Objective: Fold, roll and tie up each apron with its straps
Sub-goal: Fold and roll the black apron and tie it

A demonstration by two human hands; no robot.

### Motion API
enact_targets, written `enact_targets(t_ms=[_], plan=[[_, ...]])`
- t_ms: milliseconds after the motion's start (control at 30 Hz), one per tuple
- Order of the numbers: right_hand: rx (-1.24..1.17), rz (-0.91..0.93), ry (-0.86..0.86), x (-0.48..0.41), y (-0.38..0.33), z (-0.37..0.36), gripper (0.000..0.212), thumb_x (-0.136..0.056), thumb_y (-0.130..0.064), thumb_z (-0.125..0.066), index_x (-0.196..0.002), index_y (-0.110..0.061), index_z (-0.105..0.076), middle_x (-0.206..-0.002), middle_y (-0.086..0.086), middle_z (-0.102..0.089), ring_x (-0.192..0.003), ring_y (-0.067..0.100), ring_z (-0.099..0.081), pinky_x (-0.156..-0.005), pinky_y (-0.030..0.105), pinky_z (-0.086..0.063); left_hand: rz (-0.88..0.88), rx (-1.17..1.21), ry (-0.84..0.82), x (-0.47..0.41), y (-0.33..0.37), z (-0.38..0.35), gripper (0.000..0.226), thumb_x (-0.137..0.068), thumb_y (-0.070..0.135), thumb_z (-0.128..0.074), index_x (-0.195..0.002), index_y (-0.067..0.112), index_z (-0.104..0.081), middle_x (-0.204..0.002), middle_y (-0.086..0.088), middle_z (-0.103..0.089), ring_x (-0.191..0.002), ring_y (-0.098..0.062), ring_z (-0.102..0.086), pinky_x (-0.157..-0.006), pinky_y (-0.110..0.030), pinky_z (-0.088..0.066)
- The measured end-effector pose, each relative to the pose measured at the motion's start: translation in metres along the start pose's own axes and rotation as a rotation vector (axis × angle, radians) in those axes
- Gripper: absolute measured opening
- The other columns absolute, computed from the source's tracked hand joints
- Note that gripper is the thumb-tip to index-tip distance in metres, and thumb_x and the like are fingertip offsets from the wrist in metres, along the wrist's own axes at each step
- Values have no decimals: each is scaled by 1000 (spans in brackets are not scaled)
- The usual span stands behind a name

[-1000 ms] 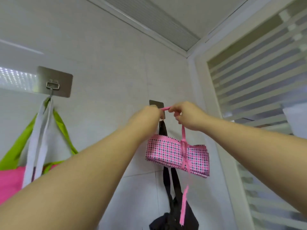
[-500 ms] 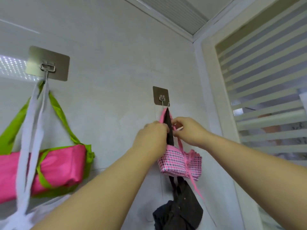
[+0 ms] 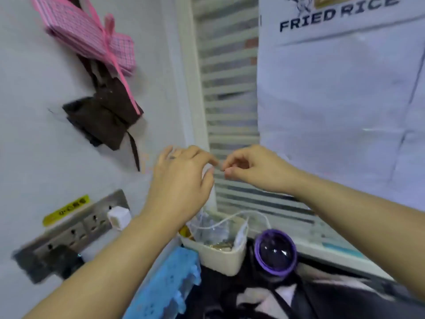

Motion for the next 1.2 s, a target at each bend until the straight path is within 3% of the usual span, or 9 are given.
enact_targets(t_ms=[200, 367, 567, 700, 800, 900, 1033, 1133, 1200], plan=[[18, -401, -192, 165, 130, -31, 12, -88, -14, -62, -95, -18, -71, -86, 5, -72, -79, 19, -65, -77, 30, -50, -147, 277, -394, 76, 129, -131, 21, -91, 31, -48, -104, 27, -65, -105, 7, -65, -99, -20, -58, -88, -31, -32], [25, -662, -282, 291, 191, -36, 20, -93, -12, -54, -106, -14, -69, -83, -20, -61, -78, 5, -60, -69, 6, -43, -238, 448, -601, 147, 212, -204, 22, -87, 28, -50, -97, 24, -69, -92, 4, -68, -82, -22, -65, -71, -34, -48], [86, -894, -393, 401, 247, -40, 22, -94, -19, -56, -113, -17, -67, -104, -9, -64, -93, 8, -57, -78, 16, -42, -161, 348, -961, 215, 250, -286, 25, -97, 31, -46, -120, 30, -58, -123, 6, -55, -108, -17, -56, -87, -34, -46], [169, -984, -439, 445, 268, -37, 32, -94, -24, -55, -126, -19, -60, -133, -4, -56, -119, 15, -52, -89, 18, -34, -144, 231, -1109, 245, 262, -325, 35, -97, 35, -46, -133, 36, -51, -159, -4, -5, -143, -28, -15, -108, -43, -32], [183, -1015, -461, 463, 276, -34, 34, -94, -25, -54, -128, -22, -58, -137, -3, -52, -122, 17, -50, -89, 20, -34, -194, 141, -1197, 255, 272, -343, 42, -100, 42, -37, -142, 44, -36, -157, -2, 26, -146, -32, 11, -115, -56, -9], [170, -1024, -446, 470, 284, -26, 34, -95, -23, -53, -128, -22, -57, -136, -3, -52, -120, 17, -50, -90, 20, -36, -214, 109, -1196, 253, 281, -357, 49, -101, 41, -35, -149, 39, -23, -158, -2, 22, -147, -30, 11, -114, -61, -1], [160, -997, -399, 461, 290, -14, 30, -95, -22, -54, -124, -21, -60, -130, -6, -56, -118, 13, -52, -93, 19, -38, -185, 132, -1073, 233, 284, -360, 55, -100, 36, -40, -150, 19, -23, -161, 3, -7, -148, -20, -6, -116, -57, -5], [147, -944, -312, 444, 288, 2, 28, -95, -21, -56, -122, -19, -62, -125, -7, -58, -112, 8, -54, -85, 11, -36, -150, 291, -823, 201, 285, -349, 43, -98, 27, -46, -140, 19, -44, -149, 5, -39, -141, -16, -30, -116, -50, -12], [139, -903, -226, 426, 284, 17, 27, -95, -23, -56, -122, -22, -62, -124, -8, -58, -109, 6, -54, -81, 8, -35, -166, 418, -590, 170, 281, -329, 29, -91, 12, -58, -118, 20, -64, -123, 3, -62, -119, -19, -55, -112, -47, -25]])
Point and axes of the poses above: each hand's wrist, its own x-axis away from the middle knuckle, its own z-axis out of the back of the hand, y = z × x, the point moved 6 cm from there along -x, towards the middle knuckle
